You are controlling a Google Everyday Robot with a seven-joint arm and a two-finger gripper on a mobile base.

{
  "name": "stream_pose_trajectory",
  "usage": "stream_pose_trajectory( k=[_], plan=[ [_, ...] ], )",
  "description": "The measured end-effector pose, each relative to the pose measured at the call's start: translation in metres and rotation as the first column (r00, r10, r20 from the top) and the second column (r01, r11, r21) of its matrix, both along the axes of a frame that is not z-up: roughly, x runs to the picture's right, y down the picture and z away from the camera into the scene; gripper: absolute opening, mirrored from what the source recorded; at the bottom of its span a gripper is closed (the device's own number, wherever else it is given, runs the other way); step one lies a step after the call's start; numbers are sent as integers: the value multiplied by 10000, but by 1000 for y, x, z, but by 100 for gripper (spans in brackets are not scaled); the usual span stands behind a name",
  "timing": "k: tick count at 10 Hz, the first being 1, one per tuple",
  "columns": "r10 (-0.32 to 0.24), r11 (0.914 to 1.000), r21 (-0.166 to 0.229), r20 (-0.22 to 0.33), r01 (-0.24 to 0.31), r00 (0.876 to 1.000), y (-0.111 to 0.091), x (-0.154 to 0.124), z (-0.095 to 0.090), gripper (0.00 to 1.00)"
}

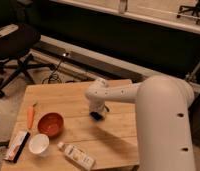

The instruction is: Wipe the white sponge on the table

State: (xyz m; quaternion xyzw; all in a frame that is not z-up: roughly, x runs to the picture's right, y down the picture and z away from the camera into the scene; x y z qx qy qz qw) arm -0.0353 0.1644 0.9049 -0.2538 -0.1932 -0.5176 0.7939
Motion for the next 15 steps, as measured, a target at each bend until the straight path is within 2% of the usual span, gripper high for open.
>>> stream_pose_trajectory(
  k=[2, 4, 6, 9, 12, 14, 15],
  plan=[
    [-452, 9989, -66, 588, 456, 9973, 6, -29, -4, 51],
    [-945, 9955, 11, 1179, 950, 9885, 7, -58, -11, 51],
    [-1435, 9897, 258, 1729, 1412, 9744, 3, -85, -19, 51],
    [-1978, 9797, 773, 2199, 1851, 9552, -7, -115, -25, 51],
    [-2372, 9691, 1248, 2345, 2128, 9427, -20, -134, -24, 51],
    [-2449, 9659, 1394, 2172, 2183, 9449, -28, -139, -10, 51],
    [-2356, 9675, 1422, 2089, 2089, 9491, -34, -146, 0, 51]
  ],
)
